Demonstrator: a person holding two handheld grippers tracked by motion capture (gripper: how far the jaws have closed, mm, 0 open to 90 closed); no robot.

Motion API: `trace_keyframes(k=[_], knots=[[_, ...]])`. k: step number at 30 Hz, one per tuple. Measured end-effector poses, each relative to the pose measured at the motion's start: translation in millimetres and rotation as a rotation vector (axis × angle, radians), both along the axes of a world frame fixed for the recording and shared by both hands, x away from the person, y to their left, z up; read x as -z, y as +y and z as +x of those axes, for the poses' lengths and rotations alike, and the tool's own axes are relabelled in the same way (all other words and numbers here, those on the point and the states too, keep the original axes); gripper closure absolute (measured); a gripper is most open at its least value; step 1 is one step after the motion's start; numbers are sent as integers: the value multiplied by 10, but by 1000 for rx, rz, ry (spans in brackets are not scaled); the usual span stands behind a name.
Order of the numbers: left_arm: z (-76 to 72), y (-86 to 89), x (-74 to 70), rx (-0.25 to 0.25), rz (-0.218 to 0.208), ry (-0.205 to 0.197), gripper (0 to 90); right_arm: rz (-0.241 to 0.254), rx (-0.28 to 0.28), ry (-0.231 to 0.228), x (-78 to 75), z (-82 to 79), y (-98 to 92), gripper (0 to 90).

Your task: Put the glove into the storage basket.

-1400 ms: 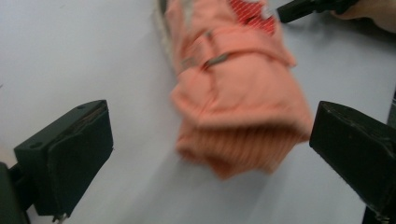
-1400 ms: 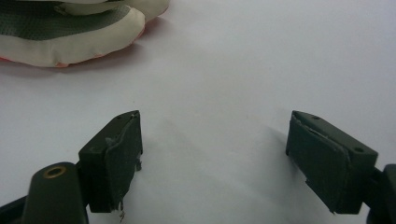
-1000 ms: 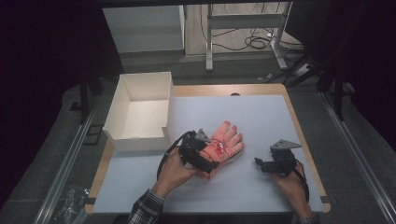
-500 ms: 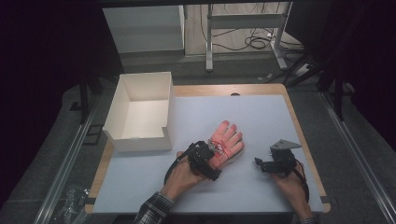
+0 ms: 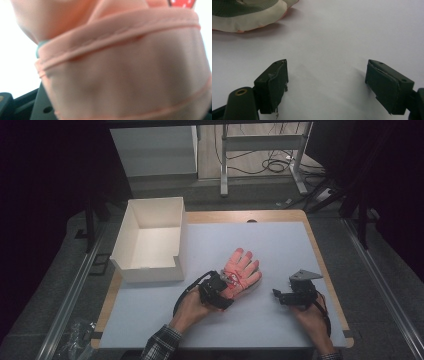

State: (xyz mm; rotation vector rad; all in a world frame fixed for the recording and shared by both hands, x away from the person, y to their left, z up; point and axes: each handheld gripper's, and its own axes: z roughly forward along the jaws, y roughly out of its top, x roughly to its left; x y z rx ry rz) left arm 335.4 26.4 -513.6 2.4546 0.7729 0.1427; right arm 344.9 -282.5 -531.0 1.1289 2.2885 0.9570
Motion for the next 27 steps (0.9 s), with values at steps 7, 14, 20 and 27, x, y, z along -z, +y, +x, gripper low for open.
trace_keyframes(k=[7,14,20,27], knots=[[53,49,-89,-10,-29,17,405,-1,-1,1,-1,0,-1,188],[126,81,-259,-43,-17,-25,404,0,0,0,0,1,-1,188],[224,162,-401,-87,-25,-42,401,0,0,2,-2,-1,0,188],[327,233,-607,-134,-33,-68,398,0,0,-1,0,0,0,188]])
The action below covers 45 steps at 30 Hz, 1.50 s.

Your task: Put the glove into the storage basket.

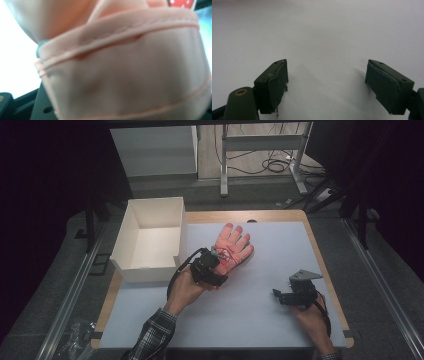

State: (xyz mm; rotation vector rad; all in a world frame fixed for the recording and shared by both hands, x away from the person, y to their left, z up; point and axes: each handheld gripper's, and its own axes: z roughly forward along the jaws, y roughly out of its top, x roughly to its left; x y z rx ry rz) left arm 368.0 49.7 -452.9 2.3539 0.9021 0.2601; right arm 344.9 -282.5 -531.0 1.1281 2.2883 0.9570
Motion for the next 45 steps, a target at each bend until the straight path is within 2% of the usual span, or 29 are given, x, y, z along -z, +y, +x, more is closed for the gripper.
trace_keyframes(k=[6,15,22,25,34,39,45], knots=[[103,18,-162,-22,-8,-5,396,2,2,3,-1,-3,2,187],[254,57,-417,-54,7,-16,395,1,2,1,1,-3,2,187],[386,181,-640,-99,-1,-20,392,2,2,1,2,-1,3,186],[453,264,-761,-128,-4,-29,392,2,2,2,1,-1,2,186],[590,523,-970,-208,-9,-48,391,2,2,2,1,-2,2,186],[625,727,-1033,-271,-8,-54,390,2,2,2,1,-1,2,186],[632,1022,-1043,-357,-12,-59,389,0,1,-2,2,-1,1,185]])
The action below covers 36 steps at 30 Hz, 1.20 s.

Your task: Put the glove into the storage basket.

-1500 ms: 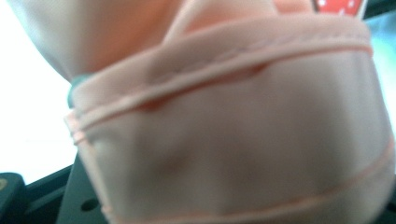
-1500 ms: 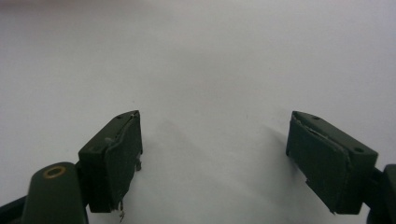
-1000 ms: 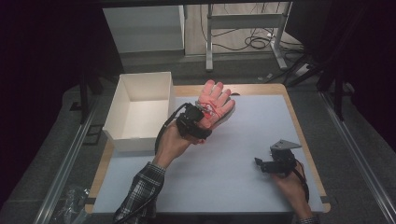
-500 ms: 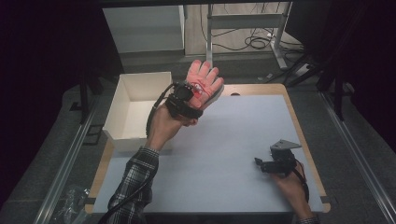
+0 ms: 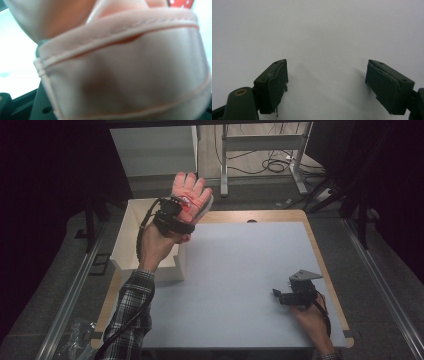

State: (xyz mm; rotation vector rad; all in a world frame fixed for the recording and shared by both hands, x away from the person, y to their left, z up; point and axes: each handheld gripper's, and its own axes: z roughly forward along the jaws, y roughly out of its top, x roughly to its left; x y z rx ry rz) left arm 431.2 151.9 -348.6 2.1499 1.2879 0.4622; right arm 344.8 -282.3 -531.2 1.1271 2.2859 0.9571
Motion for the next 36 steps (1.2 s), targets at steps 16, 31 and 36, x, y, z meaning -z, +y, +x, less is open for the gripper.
trace_keyframes(k=[16,31,36], knots=[[15,684,370,-194,-14,55,384,-3,7,-1,1,-2,3,175],[251,706,951,-242,12,126,373,-2,7,1,0,-1,2,174],[314,643,1107,-232,37,169,369,-2,6,1,1,0,2,175]])
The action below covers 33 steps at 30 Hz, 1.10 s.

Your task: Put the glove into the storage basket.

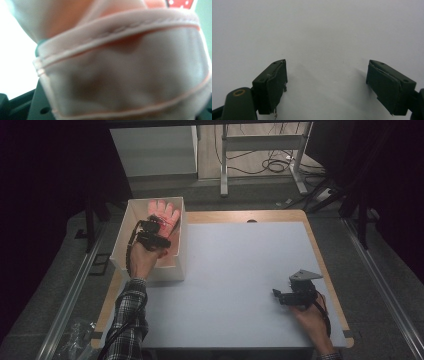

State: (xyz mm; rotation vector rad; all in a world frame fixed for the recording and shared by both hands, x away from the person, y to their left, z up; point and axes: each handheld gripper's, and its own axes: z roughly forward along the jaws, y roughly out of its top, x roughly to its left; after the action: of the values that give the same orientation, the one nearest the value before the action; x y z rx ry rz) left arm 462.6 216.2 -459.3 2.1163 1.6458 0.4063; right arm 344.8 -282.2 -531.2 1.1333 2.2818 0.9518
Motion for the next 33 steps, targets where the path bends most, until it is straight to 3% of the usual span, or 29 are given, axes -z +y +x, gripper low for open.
trace_keyframes(k=[4,11,14,18,22,33], knots=[[81,-53,118,-1,32,48,365,0,0,0,0,0,0,174],[245,-152,180,-7,83,126,344,0,0,0,0,0,0,175],[285,-181,195,0,87,148,334,0,0,0,0,0,0,174],[355,-233,260,14,88,219,293,0,0,0,0,0,0,175],[406,-231,344,6,55,286,199,0,0,0,0,0,0,174],[378,-181,287,-17,42,251,90,-1,0,-2,0,-2,1,174]])
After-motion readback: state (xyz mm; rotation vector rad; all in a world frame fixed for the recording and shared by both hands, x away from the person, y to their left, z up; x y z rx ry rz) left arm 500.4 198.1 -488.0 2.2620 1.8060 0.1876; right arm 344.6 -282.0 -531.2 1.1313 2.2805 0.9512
